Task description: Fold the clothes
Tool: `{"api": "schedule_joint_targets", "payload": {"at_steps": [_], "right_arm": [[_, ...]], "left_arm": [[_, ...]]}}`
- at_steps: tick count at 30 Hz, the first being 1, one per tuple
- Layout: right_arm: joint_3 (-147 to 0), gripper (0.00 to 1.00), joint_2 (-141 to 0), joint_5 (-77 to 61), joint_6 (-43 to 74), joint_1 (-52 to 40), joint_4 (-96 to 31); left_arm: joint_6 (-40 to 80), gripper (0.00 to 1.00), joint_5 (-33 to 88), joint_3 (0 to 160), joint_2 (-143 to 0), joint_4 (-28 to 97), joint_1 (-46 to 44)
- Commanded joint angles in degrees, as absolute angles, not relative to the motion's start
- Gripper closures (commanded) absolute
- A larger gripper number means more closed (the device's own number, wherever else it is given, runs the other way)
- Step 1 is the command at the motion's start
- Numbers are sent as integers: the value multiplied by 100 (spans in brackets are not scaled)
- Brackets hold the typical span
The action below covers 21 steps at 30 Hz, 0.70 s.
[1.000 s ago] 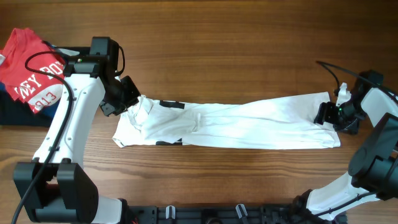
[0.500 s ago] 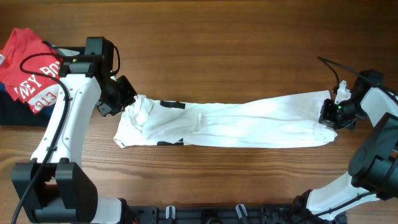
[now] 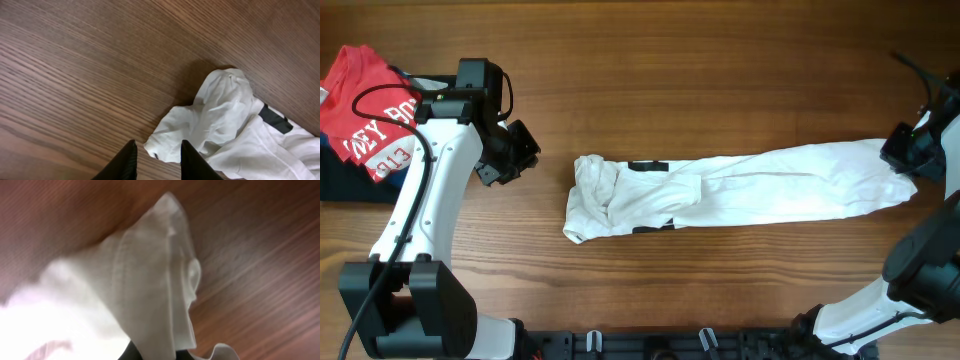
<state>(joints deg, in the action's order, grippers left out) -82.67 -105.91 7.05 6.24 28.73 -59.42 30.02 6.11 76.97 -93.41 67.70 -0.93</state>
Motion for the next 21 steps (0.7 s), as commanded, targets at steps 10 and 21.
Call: {"api": "schedule_joint_targets", "payload": {"at_steps": [10, 21], "right_arm": [[-8350, 96, -10685, 1352, 749, 215, -6997], [-8154, 94, -10685, 851, 751, -972, -7347]], "left_arm": [[2912, 71, 768, 7686, -9214, 6751, -47], [2912, 71, 766, 7686, -9214, 6709, -47]]}}
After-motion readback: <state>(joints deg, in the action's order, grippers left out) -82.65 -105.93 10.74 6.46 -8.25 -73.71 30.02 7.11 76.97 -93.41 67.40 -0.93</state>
